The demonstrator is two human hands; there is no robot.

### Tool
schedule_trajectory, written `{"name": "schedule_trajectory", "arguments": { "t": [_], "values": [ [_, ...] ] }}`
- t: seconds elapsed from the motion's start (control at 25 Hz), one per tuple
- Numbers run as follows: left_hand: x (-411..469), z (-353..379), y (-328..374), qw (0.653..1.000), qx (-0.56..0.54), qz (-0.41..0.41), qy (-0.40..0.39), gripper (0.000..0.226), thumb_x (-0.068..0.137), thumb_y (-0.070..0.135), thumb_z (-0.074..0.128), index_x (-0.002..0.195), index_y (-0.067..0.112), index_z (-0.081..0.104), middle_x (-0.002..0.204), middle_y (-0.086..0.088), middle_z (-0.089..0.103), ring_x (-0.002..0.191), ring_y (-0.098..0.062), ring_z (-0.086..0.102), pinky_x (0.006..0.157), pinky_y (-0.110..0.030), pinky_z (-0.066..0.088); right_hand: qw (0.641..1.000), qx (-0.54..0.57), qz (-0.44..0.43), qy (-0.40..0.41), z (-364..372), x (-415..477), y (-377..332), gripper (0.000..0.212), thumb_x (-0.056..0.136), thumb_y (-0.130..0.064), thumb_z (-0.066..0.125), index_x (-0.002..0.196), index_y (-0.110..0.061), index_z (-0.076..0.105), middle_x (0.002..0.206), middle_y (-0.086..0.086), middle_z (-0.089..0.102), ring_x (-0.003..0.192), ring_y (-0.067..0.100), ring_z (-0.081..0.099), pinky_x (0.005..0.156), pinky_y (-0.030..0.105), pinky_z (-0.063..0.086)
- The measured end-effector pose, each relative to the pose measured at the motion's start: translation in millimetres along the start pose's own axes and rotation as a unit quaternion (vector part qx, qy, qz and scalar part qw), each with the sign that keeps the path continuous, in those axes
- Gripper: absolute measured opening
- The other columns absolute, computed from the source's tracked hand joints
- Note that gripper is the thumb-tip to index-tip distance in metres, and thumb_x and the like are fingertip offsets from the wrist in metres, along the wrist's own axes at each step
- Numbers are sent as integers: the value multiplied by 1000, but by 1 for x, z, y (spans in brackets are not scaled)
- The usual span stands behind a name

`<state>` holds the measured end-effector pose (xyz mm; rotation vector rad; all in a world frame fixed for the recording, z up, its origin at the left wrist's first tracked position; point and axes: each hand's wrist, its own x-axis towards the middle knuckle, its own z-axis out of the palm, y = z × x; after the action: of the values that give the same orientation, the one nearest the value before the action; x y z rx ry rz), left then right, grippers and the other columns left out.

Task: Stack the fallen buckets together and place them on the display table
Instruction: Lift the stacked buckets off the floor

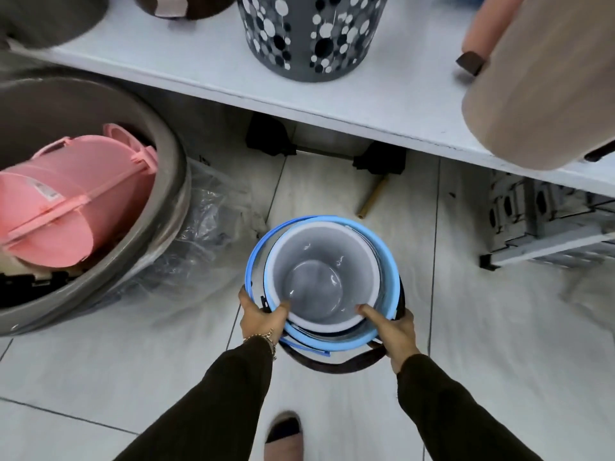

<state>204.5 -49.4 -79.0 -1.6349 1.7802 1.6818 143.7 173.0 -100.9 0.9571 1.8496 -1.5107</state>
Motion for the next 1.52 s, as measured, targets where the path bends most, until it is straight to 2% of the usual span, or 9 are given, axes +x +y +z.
{"name": "schedule_trajectory", "arguments": {
  "t": [0.28, 0.6, 0.72, 0.8, 0.92, 1.04, 1.2, 1.32, 1.52],
  "values": [
    [-129, -65, 50, 997, -30, 66, -10, 94, 71, 34, 77, 146, 24, 21, 117, -13, 64, 94, -32, 63, 93, -37, 51, 995, 47, -92, -6, -35, -143, -50, 86, 56, -27, 96, 128, -16, 52, 110, 12, 73, 94, 28, 75, 79, 53, 64],
    [-333, -165, 149, 955, -129, 262, -43, 108, 62, 40, 77, 151, 28, 18, 151, -7, 45, 133, -27, 50, 113, -46, 40, 958, 96, -268, 39, -96, -382, -160, 83, 58, -27, 93, 128, -20, 50, 112, 3, 73, 101, 22, 72, 95, 49, 58],
    [-400, -199, 185, 929, -150, 337, -41, 100, 75, 21, 79, 153, 23, 15, 142, -1, 48, 122, -22, 54, 100, -29, 43, 936, 112, -329, 53, -117, -465, -195, 93, 51, -36, 91, 133, -20, 50, 115, -2, 73, 105, 19, 71, 100, 49, 55],
    [-435, -215, 215, 906, -163, 391, -26, 98, 75, 19, 78, 151, 26, 17, 132, 0, 56, 111, -22, 60, 98, -33, 48, 920, 113, -371, 56, -125, -507, -225, 98, 52, -39, 91, 137, -19, 47, 118, -3, 71, 108, 19, 69, 103, 49, 53],
    [-468, -231, 264, 882, -188, 430, -25, 93, 82, 10, 75, 152, 24, 16, 98, 19, 58, 79, 7, 64, 86, -20, 56, 894, 124, -429, 38, -128, -544, -279, 93, 64, -26, 93, 141, -14, 43, 123, -1, 69, 112, 18, 68, 105, 48, 51],
    [-478, -247, 336, 854, -200, 479, -10, 95, 78, 13, 78, 151, 21, 19, 109, 13, 60, 70, 21, 60, 71, 1, 47, 868, 139, -475, 27, -116, -566, -348, 89, 62, -26, 94, 137, -13, 47, 121, 0, 71, 111, 15, 69, 102, 42, 55],
    [-451, -260, 435, 855, -209, 474, -15, 105, 65, 34, 83, 150, 23, 21, 103, 21, 58, 97, -17, 65, 101, -38, 51, 869, 154, -470, 0, -76, -544, -444, 101, 51, -42, 99, 133, -11, 50, 116, 1, 74, 106, 16, 73, 97, 40, 58],
    [-401, -253, 507, 867, -186, 462, -10, 107, 67, 34, 85, 151, 19, 20, 142, -2, 49, 127, -25, 51, 113, -38, 39, 894, 113, -432, 21, -38, -492, -513, 115, 31, -67, 96, 127, -16, 58, 113, 1, 75, 105, 23, 72, 93, 49, 59],
    [-289, -218, 586, 927, -134, 349, -9, 115, 66, 34, 86, 154, 12, 15, 150, -14, 43, 131, -34, 48, 111, -40, 38, 943, 48, -322, 66, 25, -387, -586, 121, 18, -78, 89, 116, -12, 62, 108, 6, 76, 98, 28, 74, 87, 52, 61]
  ]
}}
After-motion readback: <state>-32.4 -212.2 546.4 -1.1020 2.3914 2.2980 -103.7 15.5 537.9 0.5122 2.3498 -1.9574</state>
